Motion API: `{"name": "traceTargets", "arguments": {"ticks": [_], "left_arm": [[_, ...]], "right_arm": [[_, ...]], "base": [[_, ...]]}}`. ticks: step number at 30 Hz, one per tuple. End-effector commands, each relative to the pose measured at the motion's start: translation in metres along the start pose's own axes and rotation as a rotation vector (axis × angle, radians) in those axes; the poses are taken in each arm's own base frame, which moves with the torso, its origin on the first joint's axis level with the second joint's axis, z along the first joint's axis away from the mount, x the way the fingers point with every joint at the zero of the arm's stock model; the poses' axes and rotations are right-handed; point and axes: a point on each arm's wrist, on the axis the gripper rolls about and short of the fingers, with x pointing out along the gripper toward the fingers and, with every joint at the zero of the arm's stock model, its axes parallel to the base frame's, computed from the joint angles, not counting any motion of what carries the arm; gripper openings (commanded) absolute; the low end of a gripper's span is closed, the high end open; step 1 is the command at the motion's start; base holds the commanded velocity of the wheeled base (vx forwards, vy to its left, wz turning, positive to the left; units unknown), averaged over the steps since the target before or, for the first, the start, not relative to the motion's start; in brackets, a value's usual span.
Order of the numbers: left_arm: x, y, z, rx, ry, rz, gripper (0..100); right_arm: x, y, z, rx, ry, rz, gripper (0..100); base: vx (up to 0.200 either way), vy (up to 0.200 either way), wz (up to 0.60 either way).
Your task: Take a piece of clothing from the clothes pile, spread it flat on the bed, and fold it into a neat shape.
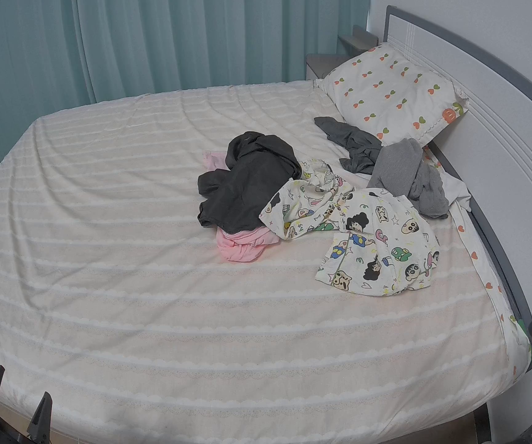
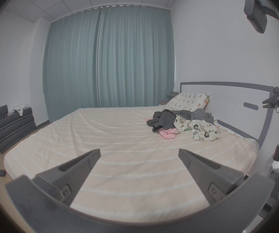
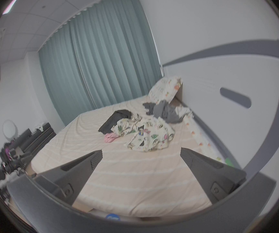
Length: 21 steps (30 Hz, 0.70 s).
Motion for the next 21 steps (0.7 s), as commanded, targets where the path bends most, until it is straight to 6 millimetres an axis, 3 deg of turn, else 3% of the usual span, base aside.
{"name": "traceTargets", "arguments": {"ticks": [1, 5, 9, 18, 21], "left_arm": [[0.0, 0.0, -0.003, -0.002, 0.0, 0.002, 100], [0.0, 0.0, -0.003, 0.0, 0.0, 0.002, 100], [0.0, 0.0, -0.003, 0.0, 0.0, 0.002, 100], [0.0, 0.0, -0.003, 0.0, 0.0, 0.002, 100], [0.0, 0.0, -0.003, 0.0, 0.0, 0.002, 100]], "right_arm": [[0.144, -0.003, 0.002, 0.35, 0.504, -0.008, 100], [0.205, -0.01, -0.012, 0.436, 0.538, -0.055, 100], [0.251, -0.015, -0.028, 0.497, 0.566, -0.093, 100], [0.332, -0.015, -0.062, 0.53, 0.572, -0.263, 100], [0.341, -0.013, -0.067, 0.526, 0.566, -0.281, 100]], "base": [[0.0, 0.0, 0.0], [0.0, 0.0, 0.0], [0.0, 0.0, 0.0], [0.0, 0.0, 0.0], [0.0, 0.0, 0.0]]}}
